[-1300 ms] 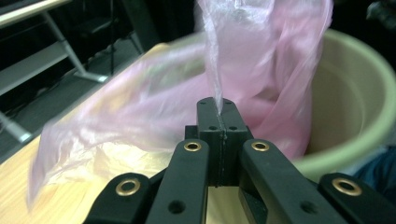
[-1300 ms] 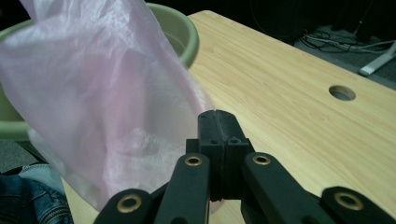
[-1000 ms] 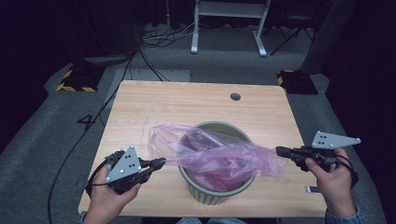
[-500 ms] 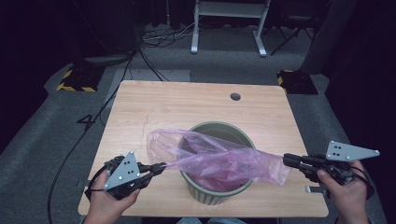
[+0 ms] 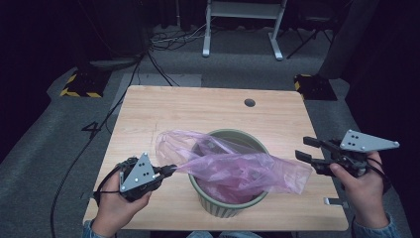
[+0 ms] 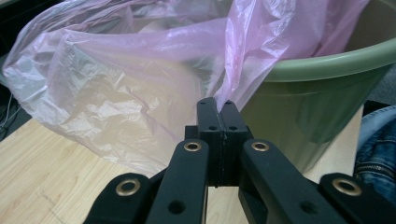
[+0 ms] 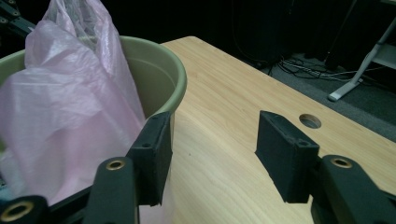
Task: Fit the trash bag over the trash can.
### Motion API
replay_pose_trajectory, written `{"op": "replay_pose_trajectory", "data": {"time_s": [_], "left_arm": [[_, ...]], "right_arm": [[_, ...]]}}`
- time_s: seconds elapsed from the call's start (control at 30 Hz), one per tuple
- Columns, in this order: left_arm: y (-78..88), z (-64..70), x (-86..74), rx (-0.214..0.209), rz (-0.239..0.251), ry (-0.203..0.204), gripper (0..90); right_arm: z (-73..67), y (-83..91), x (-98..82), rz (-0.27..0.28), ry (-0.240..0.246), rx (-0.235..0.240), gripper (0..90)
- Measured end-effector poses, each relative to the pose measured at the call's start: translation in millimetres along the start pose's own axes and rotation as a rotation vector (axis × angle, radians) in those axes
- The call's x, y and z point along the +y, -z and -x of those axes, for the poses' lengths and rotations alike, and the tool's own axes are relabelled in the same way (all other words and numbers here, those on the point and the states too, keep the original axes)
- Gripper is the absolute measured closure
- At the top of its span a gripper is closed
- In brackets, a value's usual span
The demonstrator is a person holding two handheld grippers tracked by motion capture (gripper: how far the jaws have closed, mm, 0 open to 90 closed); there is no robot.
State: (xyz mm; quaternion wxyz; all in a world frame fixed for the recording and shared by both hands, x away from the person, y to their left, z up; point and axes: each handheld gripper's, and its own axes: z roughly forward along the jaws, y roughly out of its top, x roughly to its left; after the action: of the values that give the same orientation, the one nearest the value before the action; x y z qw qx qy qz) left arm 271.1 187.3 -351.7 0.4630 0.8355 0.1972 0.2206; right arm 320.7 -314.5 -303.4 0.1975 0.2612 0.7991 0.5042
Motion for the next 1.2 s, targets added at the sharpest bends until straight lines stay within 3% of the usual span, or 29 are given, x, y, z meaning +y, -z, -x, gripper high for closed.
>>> {"op": "replay_pose_trajectory", "data": {"time_s": [0.1, 0.17, 0.23, 0.27, 0.3, 0.33, 0.37, 0.43, 0.57, 0.73, 0.9, 1.1, 1.17, 1.2], "left_arm": [[-1.8, -8.3, -4.0, 0.009, -0.007, 0.020, 90.0], [-3.7, -13.2, -6.4, 0.025, -0.002, 0.033, 88.8], [-4.9, -13.1, -6.5, 0.076, 0.013, 0.013, 78.7], [-5.0, -9.8, -4.3, 0.080, 0.028, -0.011, 78.7], [-4.8, -5.5, -1.1, 0.069, 0.052, -0.031, 72.7], [-4.6, -0.4, 3.2, 0.061, 0.073, -0.048, 60.6], [-4.3, 3.3, 7.0, 0.058, 0.082, -0.061, 60.6], [-2.7, 12.9, 18.7, 0.039, 0.108, -0.096, 52.4], [-3.1, 22.4, 34.8, -0.015, 0.147, -0.099, 43.5], [-14.9, 23.7, 42.6, -0.005, 0.143, -0.100, 41.4], [-26.6, 29.6, 53.5, -0.050, 0.145, -0.140, 39.9], [-38.1, 32.8, 64.9, -0.083, 0.159, -0.152, 39.6], [-43.1, 33.7, 66.0, -0.101, 0.150, -0.155, 40.8], [-45.3, 34.1, 65.3, -0.117, 0.136, -0.154, 51.0]], "right_arm": [[2.1, -8.6, 0.5, 0.001, -0.011, 0.001, 42.8], [-1.8, -16.7, -3.1, -0.015, -0.039, 0.041, 44.2], [-9.9, -20.3, -5.5, -0.029, -0.023, 0.066, 44.1], [-9.9, -20.3, -5.5, -0.029, -0.023, 0.066, 44.1], [-16.7, -22.3, -7.4, -0.039, -0.014, 0.089, 43.8], [-26.2, -24.2, -9.7, -0.052, 0.002, 0.115, 42.9], [-26.2, -24.2, -9.7, -0.052, 0.002, 0.115, 42.9], [-32.3, -24.0, -9.9, -0.054, 0.012, 0.127, 41.7], [-40.9, -23.6, -8.3, -0.044, 0.025, 0.146, 40.0], [-50.6, -24.8, -9.0, -0.041, 0.037, 0.172, 39.2], [-66.2, -26.7, -7.7, -0.047, 0.069, 0.203, 38.8], [-73.6, -30.5, -5.7, -0.042, 0.071, 0.214, 35.8], [-75.9, -31.2, -5.4, -0.042, 0.073, 0.219, 35.5], [-80.3, -33.1, -4.8, -0.046, 0.078, 0.236, 35.0]]}}
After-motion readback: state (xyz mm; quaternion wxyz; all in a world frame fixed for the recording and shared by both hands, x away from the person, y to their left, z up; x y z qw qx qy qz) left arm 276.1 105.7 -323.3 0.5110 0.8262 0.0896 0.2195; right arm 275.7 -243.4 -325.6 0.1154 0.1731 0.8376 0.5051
